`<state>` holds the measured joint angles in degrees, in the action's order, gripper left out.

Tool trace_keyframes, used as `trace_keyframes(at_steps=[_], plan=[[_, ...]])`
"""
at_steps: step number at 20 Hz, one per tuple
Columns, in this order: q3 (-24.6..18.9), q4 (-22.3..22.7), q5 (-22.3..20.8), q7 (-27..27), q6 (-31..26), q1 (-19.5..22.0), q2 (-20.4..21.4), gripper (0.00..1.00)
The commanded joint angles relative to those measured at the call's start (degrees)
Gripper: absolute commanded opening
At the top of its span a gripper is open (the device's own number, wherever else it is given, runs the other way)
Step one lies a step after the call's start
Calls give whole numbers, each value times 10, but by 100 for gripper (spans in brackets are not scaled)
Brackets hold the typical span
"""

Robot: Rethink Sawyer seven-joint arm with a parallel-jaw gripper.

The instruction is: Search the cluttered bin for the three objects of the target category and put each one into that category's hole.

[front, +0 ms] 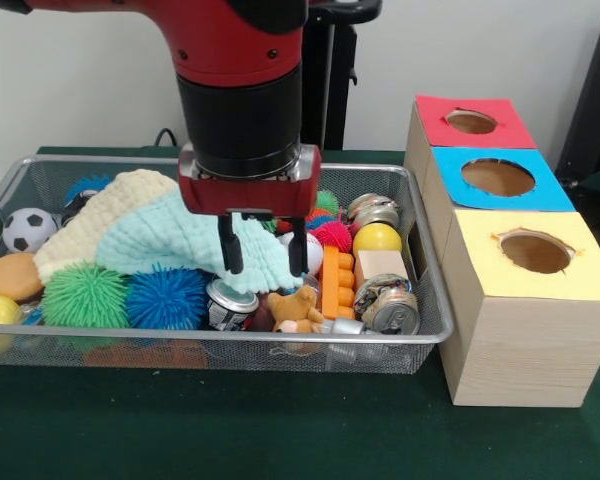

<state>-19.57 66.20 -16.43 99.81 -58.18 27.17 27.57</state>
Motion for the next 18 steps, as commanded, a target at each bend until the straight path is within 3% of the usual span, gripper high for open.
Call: trace_keyframes(at_steps=[1,18], plan=[[-16,94,-29,-63,44,9,12,100],[-21,148,-46,-78,78,14,29,100]])
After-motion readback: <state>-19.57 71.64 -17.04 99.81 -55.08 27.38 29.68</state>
